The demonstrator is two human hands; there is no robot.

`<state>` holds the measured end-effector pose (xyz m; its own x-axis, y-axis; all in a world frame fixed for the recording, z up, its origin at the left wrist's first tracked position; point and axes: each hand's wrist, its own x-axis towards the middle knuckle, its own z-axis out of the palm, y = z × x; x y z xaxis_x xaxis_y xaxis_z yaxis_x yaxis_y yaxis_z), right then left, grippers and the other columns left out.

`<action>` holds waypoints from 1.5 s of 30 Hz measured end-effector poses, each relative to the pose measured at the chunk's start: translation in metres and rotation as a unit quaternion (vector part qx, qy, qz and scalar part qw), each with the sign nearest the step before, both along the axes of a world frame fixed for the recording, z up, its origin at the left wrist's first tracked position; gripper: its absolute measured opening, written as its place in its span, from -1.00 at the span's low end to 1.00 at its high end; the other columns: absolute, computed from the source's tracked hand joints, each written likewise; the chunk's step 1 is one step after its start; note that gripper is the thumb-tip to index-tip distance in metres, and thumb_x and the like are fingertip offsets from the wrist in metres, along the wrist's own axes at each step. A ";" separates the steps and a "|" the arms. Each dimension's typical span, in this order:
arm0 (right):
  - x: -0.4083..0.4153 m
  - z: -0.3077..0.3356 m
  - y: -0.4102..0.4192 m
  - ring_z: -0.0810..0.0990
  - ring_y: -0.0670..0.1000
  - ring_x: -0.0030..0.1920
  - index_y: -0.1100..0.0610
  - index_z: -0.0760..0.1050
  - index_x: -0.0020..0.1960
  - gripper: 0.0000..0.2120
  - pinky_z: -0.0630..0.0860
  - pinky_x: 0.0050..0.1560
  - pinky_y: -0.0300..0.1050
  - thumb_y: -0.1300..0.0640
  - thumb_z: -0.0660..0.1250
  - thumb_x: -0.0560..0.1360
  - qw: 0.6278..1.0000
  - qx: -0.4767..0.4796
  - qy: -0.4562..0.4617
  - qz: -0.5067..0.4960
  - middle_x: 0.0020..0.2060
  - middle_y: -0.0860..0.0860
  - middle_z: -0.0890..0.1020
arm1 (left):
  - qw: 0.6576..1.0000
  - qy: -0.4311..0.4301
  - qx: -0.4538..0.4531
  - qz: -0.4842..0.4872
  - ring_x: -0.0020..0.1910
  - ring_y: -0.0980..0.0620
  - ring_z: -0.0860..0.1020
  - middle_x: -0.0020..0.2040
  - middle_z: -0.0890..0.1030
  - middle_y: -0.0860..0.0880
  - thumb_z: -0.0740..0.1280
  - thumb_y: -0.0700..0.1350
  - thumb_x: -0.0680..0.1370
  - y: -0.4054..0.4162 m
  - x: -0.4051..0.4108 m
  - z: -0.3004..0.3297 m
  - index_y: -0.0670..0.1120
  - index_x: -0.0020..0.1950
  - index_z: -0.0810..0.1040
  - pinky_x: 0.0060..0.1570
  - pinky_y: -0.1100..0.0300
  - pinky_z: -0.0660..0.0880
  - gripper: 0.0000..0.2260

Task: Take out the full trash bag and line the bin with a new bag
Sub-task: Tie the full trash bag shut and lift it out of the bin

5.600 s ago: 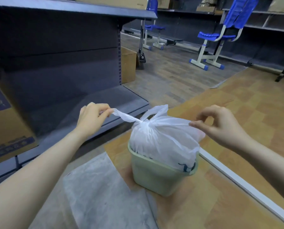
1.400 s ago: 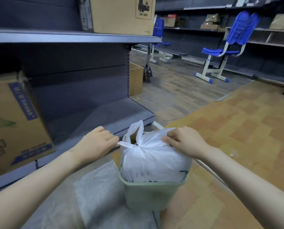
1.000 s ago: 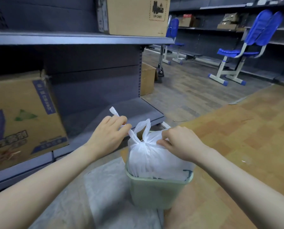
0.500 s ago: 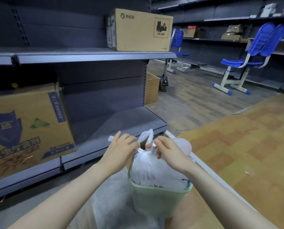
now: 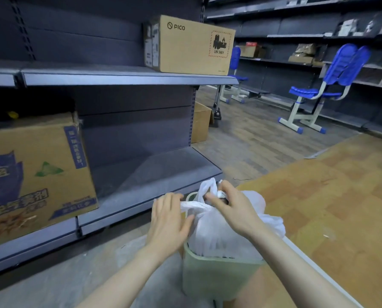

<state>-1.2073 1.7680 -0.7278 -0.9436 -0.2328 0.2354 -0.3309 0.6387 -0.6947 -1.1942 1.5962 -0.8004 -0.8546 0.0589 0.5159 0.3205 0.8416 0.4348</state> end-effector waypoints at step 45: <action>0.008 -0.025 0.039 0.50 0.05 -0.48 0.18 0.56 -0.33 -0.81 0.22 -0.62 -0.26 0.38 0.21 0.27 0.899 0.193 0.391 -0.052 -0.40 0.00 0.57 | 0.868 -0.326 0.375 -0.006 0.14 0.14 0.48 0.12 0.43 0.37 0.44 0.25 0.15 0.071 0.065 -0.070 0.26 0.26 0.16 0.03 0.17 0.41 -0.24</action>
<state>-1.1994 1.8075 -0.7530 -0.5467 -0.3592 0.7564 -0.5464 0.8375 0.0029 -1.1290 1.6673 -0.8699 -0.9809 -0.0733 -0.1801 -0.1927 0.2422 0.9509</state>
